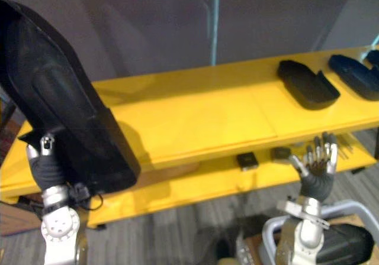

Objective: Walk over and take plastic housings, then place them on the shelf

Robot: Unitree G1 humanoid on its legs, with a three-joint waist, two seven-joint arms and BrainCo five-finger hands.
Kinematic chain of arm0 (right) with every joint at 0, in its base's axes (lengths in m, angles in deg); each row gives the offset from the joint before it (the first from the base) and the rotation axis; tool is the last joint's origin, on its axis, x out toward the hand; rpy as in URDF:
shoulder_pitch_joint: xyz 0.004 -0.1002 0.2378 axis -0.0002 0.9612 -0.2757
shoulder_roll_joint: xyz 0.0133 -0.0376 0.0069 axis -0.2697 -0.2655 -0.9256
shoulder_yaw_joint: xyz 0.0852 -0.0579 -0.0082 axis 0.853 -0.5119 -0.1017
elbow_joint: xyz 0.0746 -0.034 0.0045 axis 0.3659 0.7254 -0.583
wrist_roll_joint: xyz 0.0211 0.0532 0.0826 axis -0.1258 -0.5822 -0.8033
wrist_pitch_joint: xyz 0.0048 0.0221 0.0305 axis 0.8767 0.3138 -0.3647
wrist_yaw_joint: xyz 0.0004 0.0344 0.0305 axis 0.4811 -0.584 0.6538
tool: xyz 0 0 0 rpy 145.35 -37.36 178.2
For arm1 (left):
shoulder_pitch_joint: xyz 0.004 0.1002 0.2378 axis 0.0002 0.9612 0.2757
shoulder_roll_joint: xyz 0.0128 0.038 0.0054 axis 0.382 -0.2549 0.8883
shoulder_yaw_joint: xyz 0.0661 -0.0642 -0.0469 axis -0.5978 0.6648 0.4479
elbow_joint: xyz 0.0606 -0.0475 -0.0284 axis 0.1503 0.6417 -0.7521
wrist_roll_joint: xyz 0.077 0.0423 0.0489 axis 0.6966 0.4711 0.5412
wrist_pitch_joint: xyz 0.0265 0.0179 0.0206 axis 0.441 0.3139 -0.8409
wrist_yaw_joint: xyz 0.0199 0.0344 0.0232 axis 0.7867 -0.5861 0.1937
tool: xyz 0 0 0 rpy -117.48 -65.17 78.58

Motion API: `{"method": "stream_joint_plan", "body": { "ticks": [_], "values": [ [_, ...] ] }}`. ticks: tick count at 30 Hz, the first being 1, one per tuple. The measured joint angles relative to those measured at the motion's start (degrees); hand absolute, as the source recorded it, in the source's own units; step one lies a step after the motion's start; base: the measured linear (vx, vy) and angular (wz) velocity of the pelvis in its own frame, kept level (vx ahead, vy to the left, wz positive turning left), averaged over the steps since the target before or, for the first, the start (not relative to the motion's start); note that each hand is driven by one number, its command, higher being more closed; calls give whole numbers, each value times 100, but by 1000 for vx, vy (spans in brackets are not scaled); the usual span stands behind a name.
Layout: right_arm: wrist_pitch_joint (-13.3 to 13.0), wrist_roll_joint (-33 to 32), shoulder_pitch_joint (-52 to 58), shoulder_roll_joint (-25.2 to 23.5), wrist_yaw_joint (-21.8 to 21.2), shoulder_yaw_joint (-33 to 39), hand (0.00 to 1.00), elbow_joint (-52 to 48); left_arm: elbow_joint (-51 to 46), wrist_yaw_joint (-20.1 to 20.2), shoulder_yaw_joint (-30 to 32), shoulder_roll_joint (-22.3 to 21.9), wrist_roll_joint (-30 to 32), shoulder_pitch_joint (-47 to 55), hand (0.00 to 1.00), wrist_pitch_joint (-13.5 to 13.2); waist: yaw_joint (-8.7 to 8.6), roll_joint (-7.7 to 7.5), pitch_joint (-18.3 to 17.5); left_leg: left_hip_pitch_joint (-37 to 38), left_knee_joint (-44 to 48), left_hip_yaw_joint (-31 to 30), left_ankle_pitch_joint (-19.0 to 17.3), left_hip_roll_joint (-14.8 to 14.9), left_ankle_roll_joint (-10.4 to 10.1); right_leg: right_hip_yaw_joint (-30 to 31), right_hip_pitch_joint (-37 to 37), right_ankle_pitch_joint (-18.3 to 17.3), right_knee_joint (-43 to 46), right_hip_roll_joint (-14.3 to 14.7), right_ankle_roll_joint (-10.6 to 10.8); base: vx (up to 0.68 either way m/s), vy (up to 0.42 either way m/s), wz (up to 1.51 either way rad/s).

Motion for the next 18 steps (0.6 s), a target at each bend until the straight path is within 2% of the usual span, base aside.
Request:
{"method": "stream_joint_plan", "body": {
  "ticks": [3,5,7,11,13,15,18],
  "values": [
    [144,9,-99,15,157,-65,0,4,8,136,-57,18,-294,-386,100,259,-5,-41,-25,-179,96,-26,6,17,-8,-95,-103,-35,0,-14,-74,-42,-29,9],
    [256,170,-130,21,238,-212,0,7,137,196,-222,22,-539,-625,100,533,-31,-17,-35,-159,92,-19,18,48,-25,-103,-104,-33,-1,8,-100,-15,-25,-3],
    [271,200,-126,23,240,-281,0,7,252,221,-463,19,-583,-790,100,682,-56,1,-41,-159,89,-17,29,70,-40,-103,-125,-35,-1,18,-114,1,-20,-2],
    [351,288,-98,26,244,-471,0,10,620,334,-859,16,-781,-1175,100,1048,-230,43,-67,-137,80,6,31,86,-43,-81,-137,-35,-2,96,-135,15,-33,-6],
    [377,293,-45,26,240,-482,0,17,898,301,-1023,14,-781,-1431,100,1245,-342,66,-82,-113,71,24,31,99,-43,-59,-135,-13,-2,124,-127,20,-18,-10],
    [391,293,72,26,234,-491,0,18,1180,265,-1119,13,-773,-1652,100,1388,-355,85,-94,-52,43,72,31,111,-43,50,-135,9,-3,169,-131,16,-14,-25],
    [400,296,244,27,226,-609,0,23,1541,8,-1213,31,-743,-1950,100,1625,-485,90,-110,47,-30,237,31,139,-43,235,-163,46,-3,244,-163,3,-19,-35]
  ]
}}
